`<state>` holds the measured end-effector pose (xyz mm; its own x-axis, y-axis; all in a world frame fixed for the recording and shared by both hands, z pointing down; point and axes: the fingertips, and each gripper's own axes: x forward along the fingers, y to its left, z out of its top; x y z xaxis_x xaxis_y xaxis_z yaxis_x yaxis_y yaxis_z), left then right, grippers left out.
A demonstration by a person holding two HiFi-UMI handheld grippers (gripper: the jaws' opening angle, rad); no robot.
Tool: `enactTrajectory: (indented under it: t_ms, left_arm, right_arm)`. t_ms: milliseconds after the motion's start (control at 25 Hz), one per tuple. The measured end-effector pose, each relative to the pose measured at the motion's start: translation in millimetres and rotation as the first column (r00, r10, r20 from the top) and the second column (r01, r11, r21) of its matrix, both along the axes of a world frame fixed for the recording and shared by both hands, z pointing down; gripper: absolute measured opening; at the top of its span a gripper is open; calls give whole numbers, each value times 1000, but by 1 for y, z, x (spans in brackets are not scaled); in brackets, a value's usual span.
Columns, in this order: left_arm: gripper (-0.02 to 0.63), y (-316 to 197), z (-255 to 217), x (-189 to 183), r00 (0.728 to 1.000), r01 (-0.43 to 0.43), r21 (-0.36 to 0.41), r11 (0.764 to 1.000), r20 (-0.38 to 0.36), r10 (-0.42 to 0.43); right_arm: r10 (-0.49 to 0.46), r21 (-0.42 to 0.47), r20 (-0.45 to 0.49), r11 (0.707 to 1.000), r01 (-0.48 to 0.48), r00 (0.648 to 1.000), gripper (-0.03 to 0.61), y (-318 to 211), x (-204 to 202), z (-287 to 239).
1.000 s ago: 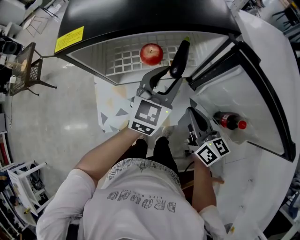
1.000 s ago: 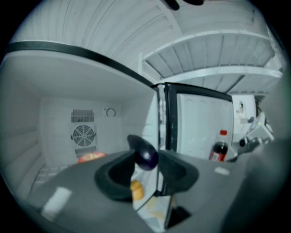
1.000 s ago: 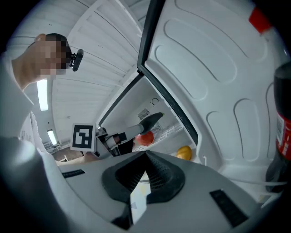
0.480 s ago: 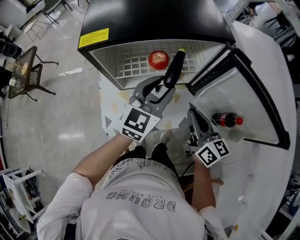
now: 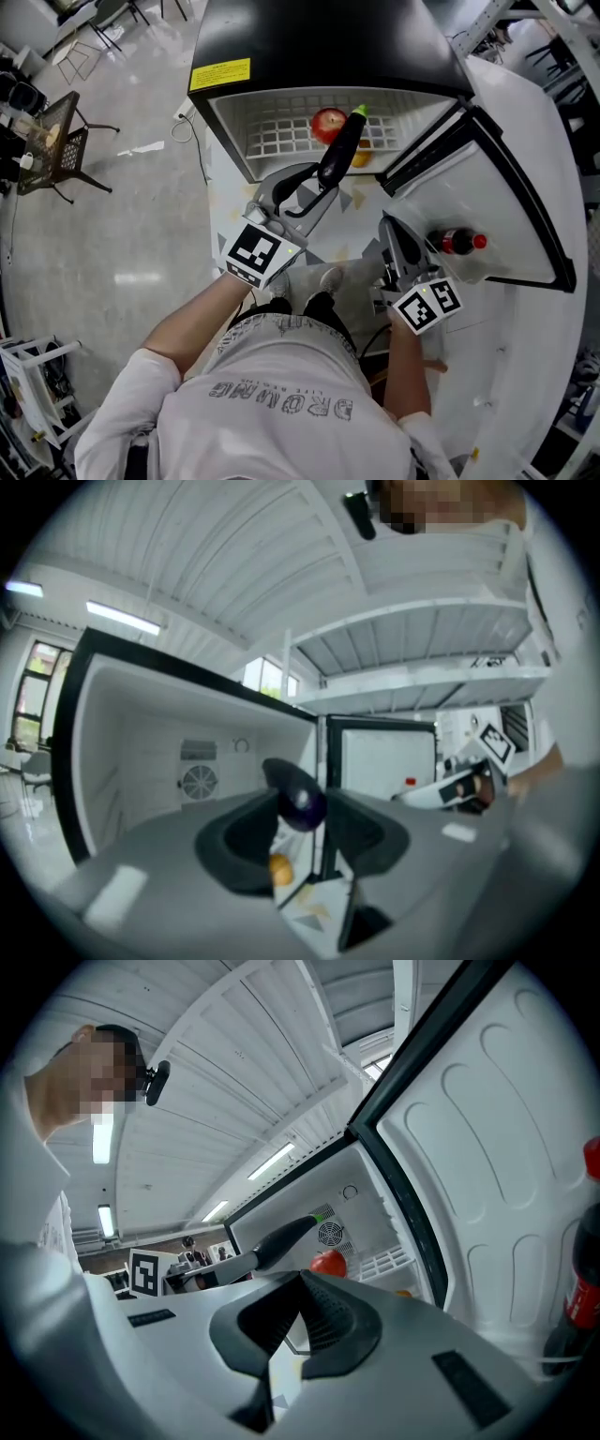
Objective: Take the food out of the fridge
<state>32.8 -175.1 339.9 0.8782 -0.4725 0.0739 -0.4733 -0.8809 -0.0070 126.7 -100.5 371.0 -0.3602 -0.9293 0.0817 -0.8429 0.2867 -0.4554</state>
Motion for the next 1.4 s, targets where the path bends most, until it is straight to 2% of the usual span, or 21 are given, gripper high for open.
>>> enactTrajectory:
  t_ms: [640, 1400]
  left_arm:
    - [163, -2, -2, -55, 996, -23, -26, 999, -89, 21]
    - [163, -4, 0, -80, 992, -20, -26, 999, -125, 16]
  right_arm:
    - [-4, 16, -15, 1000, 4, 1000, 0, -12, -15, -9]
    - [-16, 7, -24, 1000, 16, 1000, 0, -30, -21, -8]
